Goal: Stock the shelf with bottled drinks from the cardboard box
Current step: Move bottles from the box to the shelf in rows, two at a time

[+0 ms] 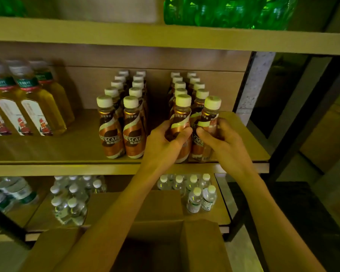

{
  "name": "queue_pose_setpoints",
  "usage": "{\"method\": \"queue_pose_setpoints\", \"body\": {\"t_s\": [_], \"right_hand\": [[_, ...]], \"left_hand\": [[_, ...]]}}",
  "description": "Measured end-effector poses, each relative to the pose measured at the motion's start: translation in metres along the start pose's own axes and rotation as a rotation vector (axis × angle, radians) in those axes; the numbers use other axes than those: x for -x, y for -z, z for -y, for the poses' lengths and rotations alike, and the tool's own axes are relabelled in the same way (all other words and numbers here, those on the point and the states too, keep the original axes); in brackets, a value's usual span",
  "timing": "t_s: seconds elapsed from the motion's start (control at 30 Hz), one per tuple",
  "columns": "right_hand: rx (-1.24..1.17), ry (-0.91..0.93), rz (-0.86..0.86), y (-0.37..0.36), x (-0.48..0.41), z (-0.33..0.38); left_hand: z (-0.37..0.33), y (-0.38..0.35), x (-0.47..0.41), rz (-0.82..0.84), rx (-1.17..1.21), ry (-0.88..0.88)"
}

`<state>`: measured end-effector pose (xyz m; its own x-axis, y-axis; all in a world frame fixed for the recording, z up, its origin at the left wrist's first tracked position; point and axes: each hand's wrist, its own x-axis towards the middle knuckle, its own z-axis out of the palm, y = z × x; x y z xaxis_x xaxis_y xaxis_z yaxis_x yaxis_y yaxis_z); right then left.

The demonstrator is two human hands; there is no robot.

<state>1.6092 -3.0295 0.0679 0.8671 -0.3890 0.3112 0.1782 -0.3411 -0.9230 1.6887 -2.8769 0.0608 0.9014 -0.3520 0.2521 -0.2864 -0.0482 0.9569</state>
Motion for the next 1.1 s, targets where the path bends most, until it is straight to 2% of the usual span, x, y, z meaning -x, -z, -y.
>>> {"method": "queue_pose_setpoints", "body": {"t_s": [0.47, 0.7, 0.87, 1.1], "right_hand": [[0.033, -0.068, 0.026, -0.007, -0.005, -0.025], [0.165, -0.044, -0.179, -0.022, 0.011, -0.049], [0.193, -0.025, -0.231, -0.024, 0.014, -0.059], [0.178, -0.033, -0.112, -0.02, 0.014, -0.061]], "left_hand": [[0.029, -0.014, -0.001, -0.077, -0.043, -0.136], [0.044, -0.017, 0.017, -0.157, -0.016, -0.117], [0.053, -0.014, 0.017, -0.141, -0.096, -0.116], [0.063, -0.021, 0.011, -0.242, -0.212, -0.153]]}}
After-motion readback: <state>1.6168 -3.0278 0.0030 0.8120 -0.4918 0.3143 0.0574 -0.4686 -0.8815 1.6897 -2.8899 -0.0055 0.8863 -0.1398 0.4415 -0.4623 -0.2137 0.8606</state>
